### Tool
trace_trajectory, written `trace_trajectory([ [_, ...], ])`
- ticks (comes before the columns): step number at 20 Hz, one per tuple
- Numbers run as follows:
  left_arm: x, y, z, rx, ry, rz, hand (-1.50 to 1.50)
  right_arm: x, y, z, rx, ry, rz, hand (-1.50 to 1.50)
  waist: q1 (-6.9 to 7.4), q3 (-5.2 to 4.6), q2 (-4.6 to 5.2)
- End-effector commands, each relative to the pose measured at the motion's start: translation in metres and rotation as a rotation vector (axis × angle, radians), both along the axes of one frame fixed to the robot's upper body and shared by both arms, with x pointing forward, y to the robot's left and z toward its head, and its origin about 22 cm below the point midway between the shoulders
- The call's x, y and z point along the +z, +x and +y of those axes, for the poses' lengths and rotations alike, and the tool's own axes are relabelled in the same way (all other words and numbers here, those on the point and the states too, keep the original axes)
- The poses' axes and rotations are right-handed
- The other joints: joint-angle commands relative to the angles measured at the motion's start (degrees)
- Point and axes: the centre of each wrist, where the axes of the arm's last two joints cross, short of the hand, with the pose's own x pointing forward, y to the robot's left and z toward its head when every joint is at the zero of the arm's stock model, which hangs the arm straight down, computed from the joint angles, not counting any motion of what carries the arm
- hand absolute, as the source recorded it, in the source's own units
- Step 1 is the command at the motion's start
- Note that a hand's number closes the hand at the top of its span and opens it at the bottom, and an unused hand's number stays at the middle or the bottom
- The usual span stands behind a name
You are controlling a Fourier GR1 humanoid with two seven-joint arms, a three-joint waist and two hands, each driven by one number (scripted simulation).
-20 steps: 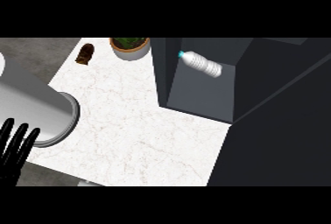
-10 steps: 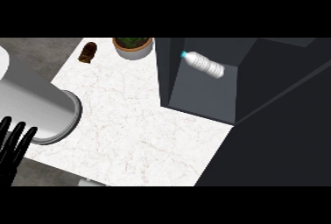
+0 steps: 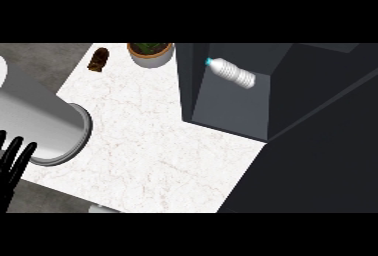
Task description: Pick up the bottled water, place it into the cabinet and close the cabinet
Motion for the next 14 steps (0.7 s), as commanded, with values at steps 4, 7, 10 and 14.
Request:
trace_trajectory([
  [4,0.004,0.003,0.004,-0.007,0.004,-0.023,-1.50,-0.016,0.000,0.027,0.100,0.080,0.165,1.50,1.30,0.19,1.54],
  [7,0.005,0.004,0.006,-0.025,0.016,-0.015,-1.50,-0.022,0.002,0.028,0.146,0.099,0.212,1.50,2.17,0.23,2.16],
  [10,0.009,0.008,0.007,-0.017,0.009,-0.038,-1.50,-0.025,0.008,0.029,0.126,0.150,0.236,1.50,2.06,0.34,2.30],
  [14,0.004,0.006,0.006,-0.031,-0.006,-0.023,-1.50,-0.026,0.019,0.027,0.050,0.159,0.253,1.50,1.50,0.28,2.16],
])
